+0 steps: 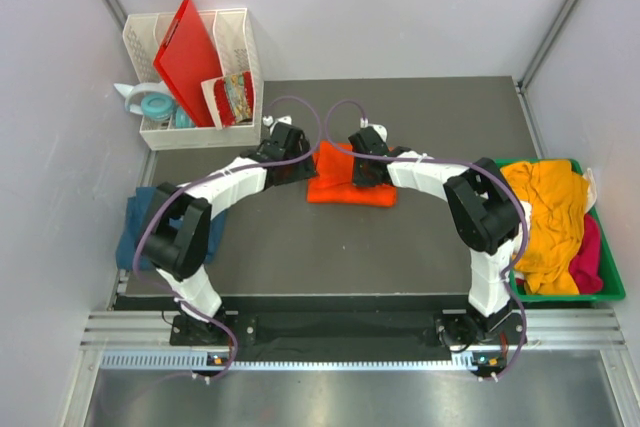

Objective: Fold and stack the t-shirts
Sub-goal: Smooth out wrinkles on the folded tshirt, then put the neatly folded tshirt into the corner of the board with the left arm

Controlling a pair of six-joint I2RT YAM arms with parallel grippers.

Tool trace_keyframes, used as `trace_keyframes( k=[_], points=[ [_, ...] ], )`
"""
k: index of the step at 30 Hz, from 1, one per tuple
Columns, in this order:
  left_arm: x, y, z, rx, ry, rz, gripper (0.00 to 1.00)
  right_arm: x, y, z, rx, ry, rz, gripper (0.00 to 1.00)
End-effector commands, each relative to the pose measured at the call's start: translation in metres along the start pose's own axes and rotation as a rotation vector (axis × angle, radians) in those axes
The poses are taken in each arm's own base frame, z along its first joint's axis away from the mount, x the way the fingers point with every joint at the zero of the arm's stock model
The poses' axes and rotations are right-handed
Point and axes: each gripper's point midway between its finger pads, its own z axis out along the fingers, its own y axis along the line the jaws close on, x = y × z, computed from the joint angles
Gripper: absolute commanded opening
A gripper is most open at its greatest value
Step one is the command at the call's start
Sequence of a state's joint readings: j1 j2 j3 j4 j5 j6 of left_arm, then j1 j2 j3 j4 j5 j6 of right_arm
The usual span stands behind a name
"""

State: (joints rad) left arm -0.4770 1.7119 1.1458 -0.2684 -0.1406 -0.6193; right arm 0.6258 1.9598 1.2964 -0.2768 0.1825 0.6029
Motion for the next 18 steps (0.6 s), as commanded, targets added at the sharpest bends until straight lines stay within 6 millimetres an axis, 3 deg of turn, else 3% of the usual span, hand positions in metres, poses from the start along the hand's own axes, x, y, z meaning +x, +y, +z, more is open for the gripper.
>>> trace_keyframes(
  k=[1,9,18],
  points=[
    [0.006,-0.03,0.006,0.087,0.0,0.044,0.72,0.032,0.004,0.0,0.003,0.102,-0.046,0.03],
    [0.014,-0.039,0.023,0.079,0.02,0.062,0.75,0.03,0.004,0.001,0.002,0.102,-0.05,0.03],
    [0.031,-0.026,0.048,0.013,0.081,0.072,0.75,0.026,0.007,0.001,-0.004,0.101,-0.05,0.03]
  ],
)
